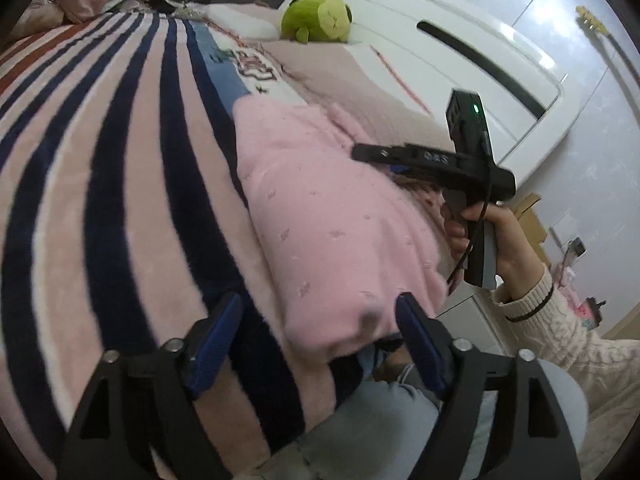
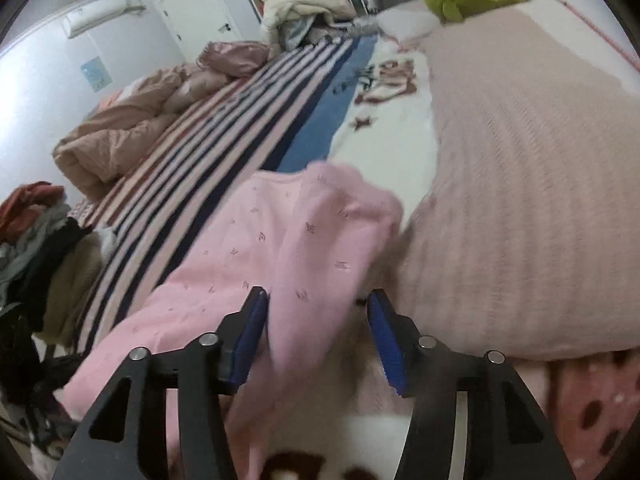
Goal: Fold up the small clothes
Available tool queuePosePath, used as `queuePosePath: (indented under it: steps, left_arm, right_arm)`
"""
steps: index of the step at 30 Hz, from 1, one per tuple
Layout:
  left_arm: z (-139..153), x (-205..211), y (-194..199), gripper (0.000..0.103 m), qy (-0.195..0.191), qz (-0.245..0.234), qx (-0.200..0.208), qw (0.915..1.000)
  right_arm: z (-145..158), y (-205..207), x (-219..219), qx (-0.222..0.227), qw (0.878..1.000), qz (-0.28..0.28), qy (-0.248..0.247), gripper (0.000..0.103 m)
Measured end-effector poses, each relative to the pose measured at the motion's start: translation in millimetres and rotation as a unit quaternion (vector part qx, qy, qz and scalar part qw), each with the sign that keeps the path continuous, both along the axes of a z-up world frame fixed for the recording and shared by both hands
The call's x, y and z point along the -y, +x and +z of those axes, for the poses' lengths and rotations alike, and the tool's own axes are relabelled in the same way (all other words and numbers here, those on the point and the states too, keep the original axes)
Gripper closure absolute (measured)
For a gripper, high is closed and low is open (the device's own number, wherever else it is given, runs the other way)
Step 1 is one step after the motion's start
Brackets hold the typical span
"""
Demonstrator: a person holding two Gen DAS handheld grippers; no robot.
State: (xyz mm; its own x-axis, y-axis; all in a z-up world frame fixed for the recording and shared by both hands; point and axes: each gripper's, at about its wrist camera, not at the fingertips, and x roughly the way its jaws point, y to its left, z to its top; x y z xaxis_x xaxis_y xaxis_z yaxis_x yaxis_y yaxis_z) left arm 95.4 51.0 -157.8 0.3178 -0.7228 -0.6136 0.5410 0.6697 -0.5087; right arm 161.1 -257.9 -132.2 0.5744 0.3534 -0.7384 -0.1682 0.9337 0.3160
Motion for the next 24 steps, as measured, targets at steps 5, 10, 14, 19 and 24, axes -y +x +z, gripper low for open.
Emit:
queuePosePath:
  steps: [5,10,14,19,24]
  left_arm:
    - [-6.9,-3.2,7.4,0.023,-0.029,0.013,-0.029,0.9991]
    - [-28.2,16.7,16.3,0.068,-0.043,0.024,-0.053,0.9974]
    - [-9.4,8.2,3.2,0.074,-0.034,0.049,-0.013,0.9981]
    - [4.4,-19.6,-12.9,0.070,-0.001,0.041,0.008,0.9991]
    - [-10.0,-46.5,-15.0,0.062,0.005,0.049,-0.011,0.9987]
  right_arm:
    - [4.6,-23.6,15.3,-0.007,0.999,0.015,0.038,0.049]
    - [-9.9,-36.4,19.1,-0.024,0.996,0.016,0.090,0.049]
    - [-14.8,-38.3,17.5,-0.037,0.990,0.025,0.132,0.046]
    - [-12.0,-30.6,2.3,-0.047,0.984,0.045,0.167,0.024]
    - [-34.1,-8.6,-31.6,-0.094,0.983,0.058,0.146,0.022]
